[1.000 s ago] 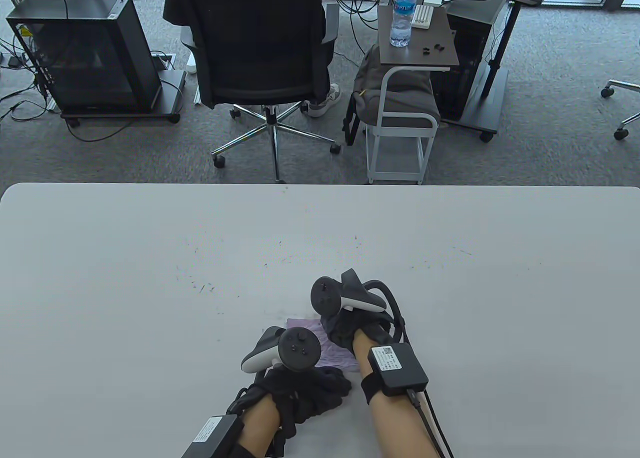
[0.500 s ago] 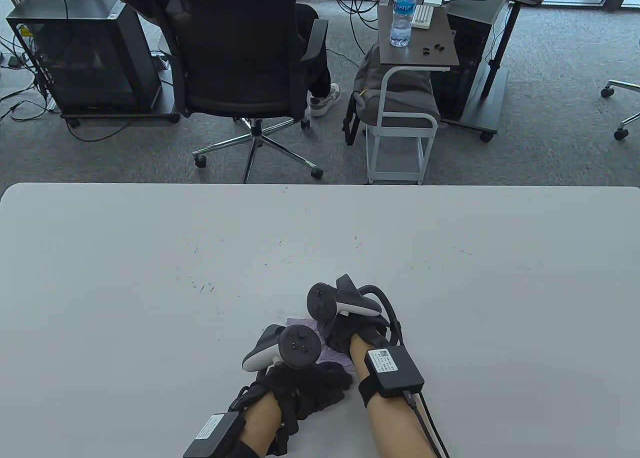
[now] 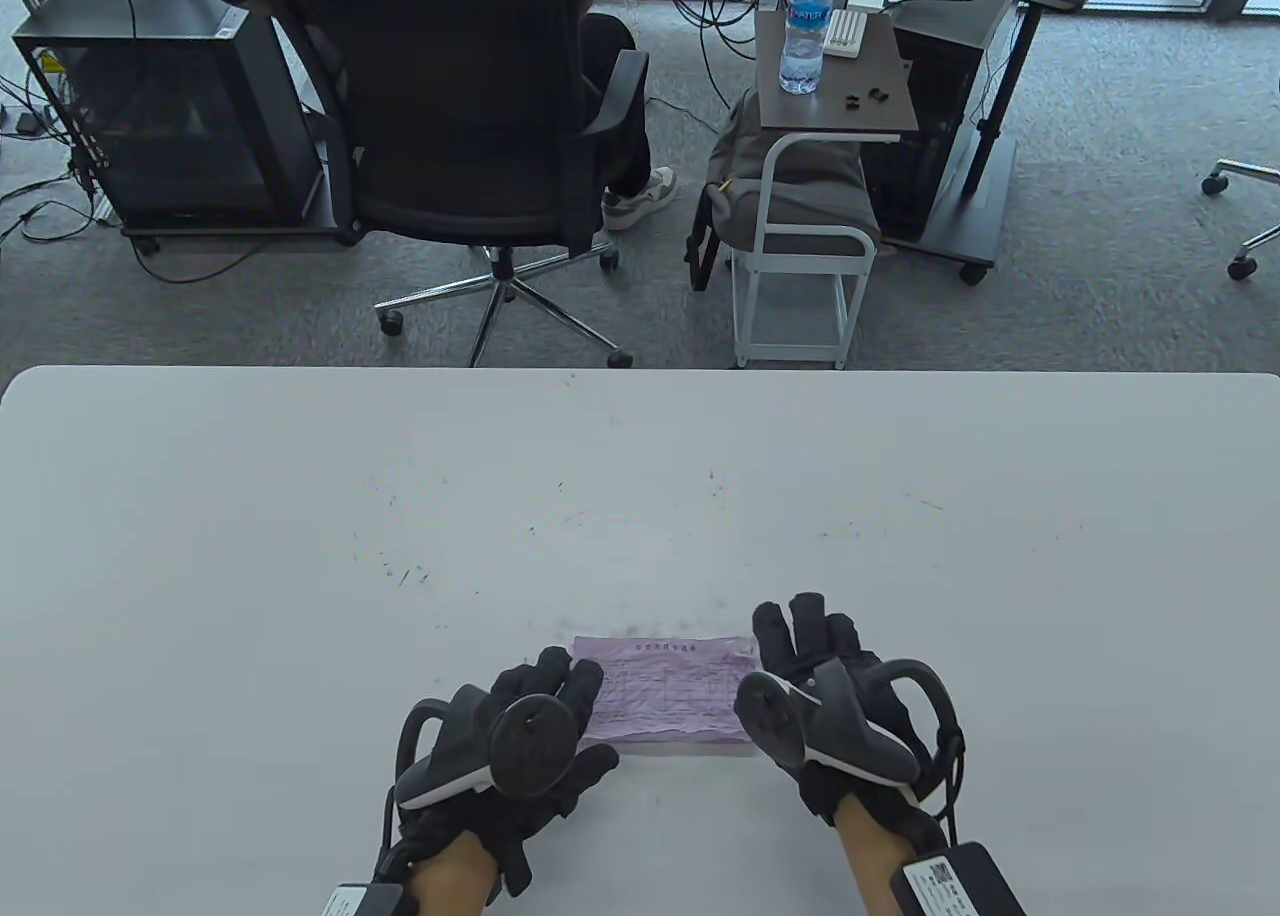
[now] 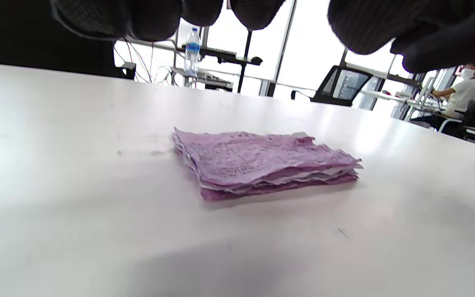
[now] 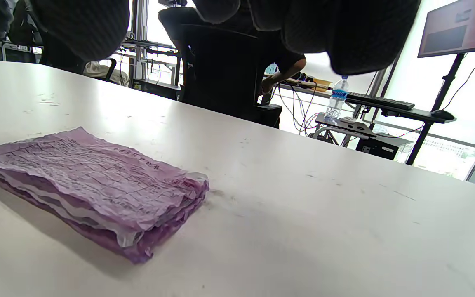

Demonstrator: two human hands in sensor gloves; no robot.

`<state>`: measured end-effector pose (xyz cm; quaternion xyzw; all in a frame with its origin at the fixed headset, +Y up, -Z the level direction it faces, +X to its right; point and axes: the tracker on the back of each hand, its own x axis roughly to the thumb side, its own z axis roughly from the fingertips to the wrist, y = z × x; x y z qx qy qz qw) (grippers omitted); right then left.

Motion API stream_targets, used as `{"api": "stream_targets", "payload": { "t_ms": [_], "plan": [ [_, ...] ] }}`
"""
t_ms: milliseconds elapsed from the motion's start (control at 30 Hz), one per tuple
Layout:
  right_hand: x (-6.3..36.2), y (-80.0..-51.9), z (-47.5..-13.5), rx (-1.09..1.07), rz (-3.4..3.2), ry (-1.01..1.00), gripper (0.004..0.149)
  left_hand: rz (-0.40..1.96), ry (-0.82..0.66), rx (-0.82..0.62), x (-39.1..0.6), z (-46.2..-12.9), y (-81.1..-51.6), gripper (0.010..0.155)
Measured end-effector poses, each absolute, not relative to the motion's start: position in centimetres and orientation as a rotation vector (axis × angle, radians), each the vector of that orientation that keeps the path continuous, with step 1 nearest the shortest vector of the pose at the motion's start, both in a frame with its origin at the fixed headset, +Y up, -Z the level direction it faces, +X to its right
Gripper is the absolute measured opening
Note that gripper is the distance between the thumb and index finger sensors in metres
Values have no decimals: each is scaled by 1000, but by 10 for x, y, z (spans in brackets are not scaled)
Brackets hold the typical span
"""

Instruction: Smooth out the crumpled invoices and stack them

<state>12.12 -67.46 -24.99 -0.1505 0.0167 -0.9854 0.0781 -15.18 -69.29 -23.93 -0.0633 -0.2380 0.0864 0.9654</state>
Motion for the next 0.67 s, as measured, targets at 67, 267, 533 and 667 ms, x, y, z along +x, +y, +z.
{"api": "stream_targets", "payload": {
  "t_ms": [67,267,533,667],
  "plan": [
    [130,-679,-236,-448,-2933,105,81,163,-460,-59,-159,-232,-695,78],
    [149,-702,-221,-418,-3030,100,88,131,-420,-123,-168,-225,-707,84],
    [173,-714,-228,-363,-3091,10,90,183,-376,-125,-178,-231,-717,85],
    [169,-715,-224,-387,-3104,30,90,153,-384,-102,-176,-228,-715,85]
  ]
}}
